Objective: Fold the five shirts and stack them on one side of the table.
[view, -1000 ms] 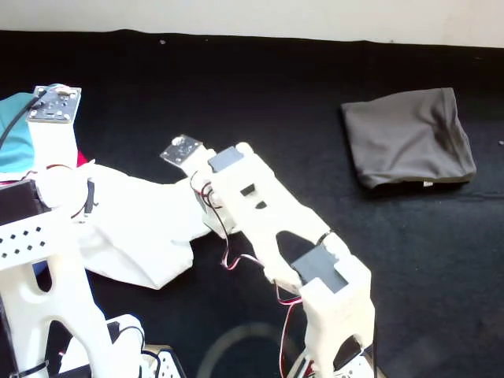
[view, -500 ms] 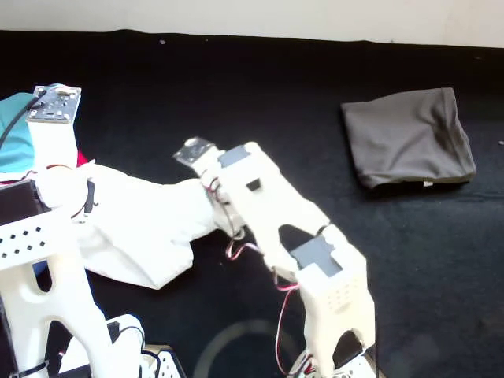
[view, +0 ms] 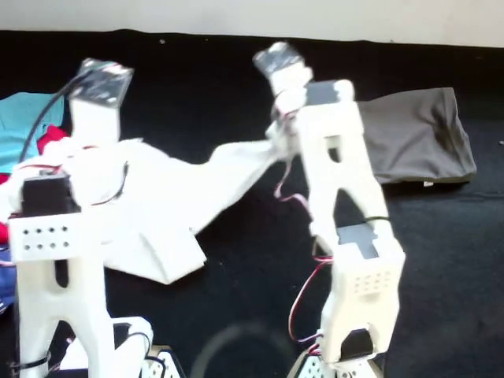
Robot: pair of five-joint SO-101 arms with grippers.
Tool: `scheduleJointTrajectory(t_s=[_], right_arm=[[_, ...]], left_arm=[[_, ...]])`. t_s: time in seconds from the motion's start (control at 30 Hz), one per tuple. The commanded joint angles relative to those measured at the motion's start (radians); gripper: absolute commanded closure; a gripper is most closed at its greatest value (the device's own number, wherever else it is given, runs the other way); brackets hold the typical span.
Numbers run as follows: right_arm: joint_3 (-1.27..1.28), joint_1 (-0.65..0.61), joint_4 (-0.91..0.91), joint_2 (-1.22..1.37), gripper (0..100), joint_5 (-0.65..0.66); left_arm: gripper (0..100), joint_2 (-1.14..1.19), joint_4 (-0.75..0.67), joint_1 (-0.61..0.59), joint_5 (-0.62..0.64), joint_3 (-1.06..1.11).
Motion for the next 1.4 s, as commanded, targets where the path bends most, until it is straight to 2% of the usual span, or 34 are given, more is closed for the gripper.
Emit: scheduleJointTrajectory(t_s=[0.0, 0.3, 0.57, 0.9, 1.03, 1.37], right_arm=[[-0.254, 0.084, 0.065, -0.007, 99.3, 0.009], [-0.739, 0.280, 0.225, -0.007, 99.3, 0.011], [-0.997, 0.420, 0.249, -0.008, 99.3, 0.011], [-1.036, 0.423, 0.274, -0.030, 99.3, 0.012], [-0.869, 0.418, 0.274, -0.170, 99.3, 0.012], [0.094, 0.274, 0.266, -0.708, 99.3, 0.005]], left_arm=[[99, -0.018, -0.063, 0.125, -0.002, -0.117], [99, -0.016, -0.080, 0.331, -0.006, -0.420], [99, -0.018, -0.109, 0.357, -0.008, -0.567], [99, -0.019, -0.075, 0.363, -0.002, -0.243], [99, -0.019, -0.077, 0.363, -0.002, -0.120], [99, -0.019, -0.072, 0.363, 0.000, 0.090]])
